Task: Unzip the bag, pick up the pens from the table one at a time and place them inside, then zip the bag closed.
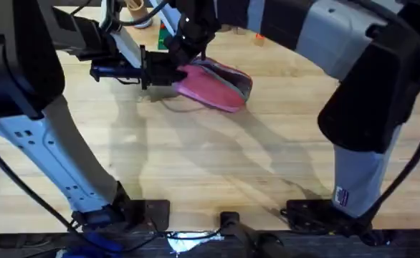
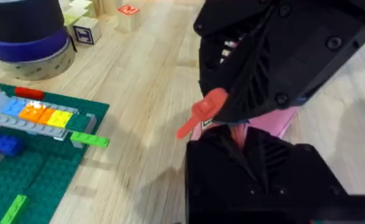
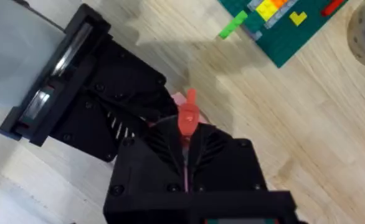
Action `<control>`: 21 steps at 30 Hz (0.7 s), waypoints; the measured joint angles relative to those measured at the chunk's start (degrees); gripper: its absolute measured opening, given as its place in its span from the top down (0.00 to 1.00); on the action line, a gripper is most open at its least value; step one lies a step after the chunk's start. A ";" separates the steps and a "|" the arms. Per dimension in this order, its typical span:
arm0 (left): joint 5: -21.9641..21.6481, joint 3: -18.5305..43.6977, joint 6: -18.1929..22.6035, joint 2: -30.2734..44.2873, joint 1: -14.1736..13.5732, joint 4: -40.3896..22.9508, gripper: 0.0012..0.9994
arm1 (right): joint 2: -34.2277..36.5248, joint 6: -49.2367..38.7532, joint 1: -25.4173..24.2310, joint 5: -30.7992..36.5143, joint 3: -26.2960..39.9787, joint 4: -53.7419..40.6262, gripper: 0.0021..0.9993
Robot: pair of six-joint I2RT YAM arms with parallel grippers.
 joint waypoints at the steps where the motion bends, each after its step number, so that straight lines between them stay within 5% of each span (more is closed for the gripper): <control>1: 0.15 0.00 0.00 0.01 0.00 0.00 0.96 | -0.09 -0.01 -0.01 0.00 0.00 -0.07 0.97; 21: 1.64 0.02 -2.07 0.01 -0.33 -0.22 0.96 | -3.12 -0.66 -2.69 -0.72 0.07 -5.24 0.97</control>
